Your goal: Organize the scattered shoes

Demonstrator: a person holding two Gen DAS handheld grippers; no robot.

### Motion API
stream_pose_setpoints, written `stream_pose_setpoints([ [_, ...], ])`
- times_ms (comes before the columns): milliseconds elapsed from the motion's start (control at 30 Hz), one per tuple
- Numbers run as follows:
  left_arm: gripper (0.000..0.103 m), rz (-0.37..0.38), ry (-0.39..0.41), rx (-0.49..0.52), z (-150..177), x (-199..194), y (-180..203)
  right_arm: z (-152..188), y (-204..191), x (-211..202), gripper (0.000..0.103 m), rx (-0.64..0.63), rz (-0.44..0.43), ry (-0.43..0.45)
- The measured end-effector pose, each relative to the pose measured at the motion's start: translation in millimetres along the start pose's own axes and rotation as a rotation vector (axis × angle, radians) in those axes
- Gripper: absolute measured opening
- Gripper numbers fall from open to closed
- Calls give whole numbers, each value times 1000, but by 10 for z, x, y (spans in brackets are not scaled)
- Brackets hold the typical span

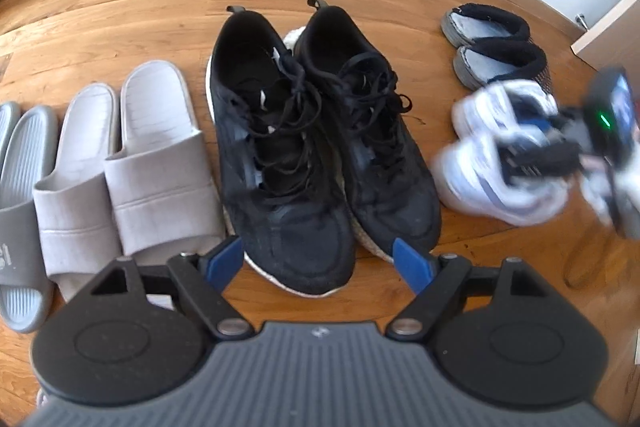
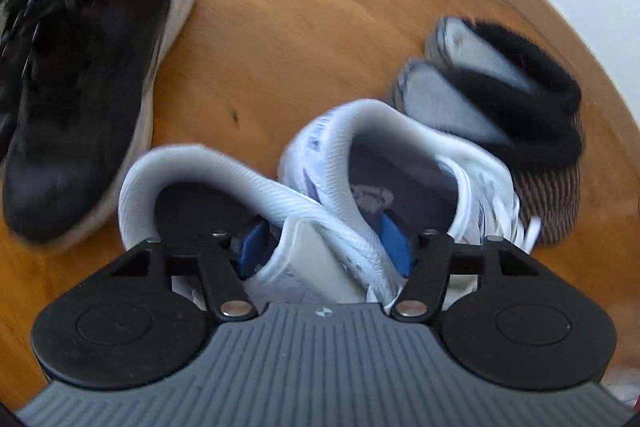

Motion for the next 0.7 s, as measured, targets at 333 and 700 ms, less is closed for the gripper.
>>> stream_pose_setpoints([
  [333, 81, 2, 106, 189, -589, 287, 621, 768, 396, -658, 93, 266, -85, 125],
  [700, 81, 179, -67, 235, -122, 849, 1844, 1537, 1154, -1037, 98, 664, 122, 94],
])
Point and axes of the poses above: each gripper's, at about its wrist camera, not at the fingertips, and x roughly the way its jaws point, y to its right, z to its underside, the point moved 7 cm from there along x, roughly the way its jaws point, and after that the axes turned 4 degrees about z, right-handed, at the moved point
